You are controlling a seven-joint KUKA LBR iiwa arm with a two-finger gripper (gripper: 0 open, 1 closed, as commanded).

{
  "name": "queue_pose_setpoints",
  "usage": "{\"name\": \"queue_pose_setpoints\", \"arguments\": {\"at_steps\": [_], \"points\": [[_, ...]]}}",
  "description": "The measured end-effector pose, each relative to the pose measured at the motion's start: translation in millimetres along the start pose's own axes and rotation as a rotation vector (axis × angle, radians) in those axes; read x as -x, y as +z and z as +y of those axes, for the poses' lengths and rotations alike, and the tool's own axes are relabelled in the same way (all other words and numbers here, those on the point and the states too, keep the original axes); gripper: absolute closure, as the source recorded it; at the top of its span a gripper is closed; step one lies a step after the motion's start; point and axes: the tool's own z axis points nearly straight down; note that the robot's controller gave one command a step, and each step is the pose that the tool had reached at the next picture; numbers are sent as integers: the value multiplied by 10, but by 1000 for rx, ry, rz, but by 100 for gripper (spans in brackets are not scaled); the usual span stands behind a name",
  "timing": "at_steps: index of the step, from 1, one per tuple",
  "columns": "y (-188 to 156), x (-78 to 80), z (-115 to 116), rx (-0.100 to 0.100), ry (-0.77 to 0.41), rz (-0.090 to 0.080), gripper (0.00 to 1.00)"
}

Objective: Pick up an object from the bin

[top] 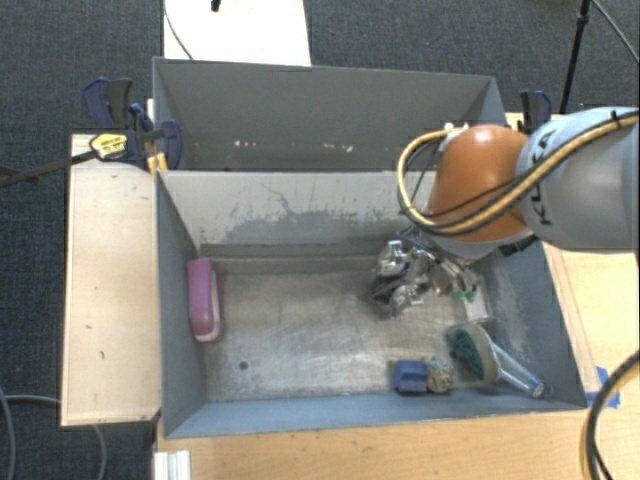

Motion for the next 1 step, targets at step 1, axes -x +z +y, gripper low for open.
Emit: {"name": "queue_pose_setpoints", "arguments": {"at_steps": [1], "points": [[-1515,79,-175,-4,-228,-3,100]]}}
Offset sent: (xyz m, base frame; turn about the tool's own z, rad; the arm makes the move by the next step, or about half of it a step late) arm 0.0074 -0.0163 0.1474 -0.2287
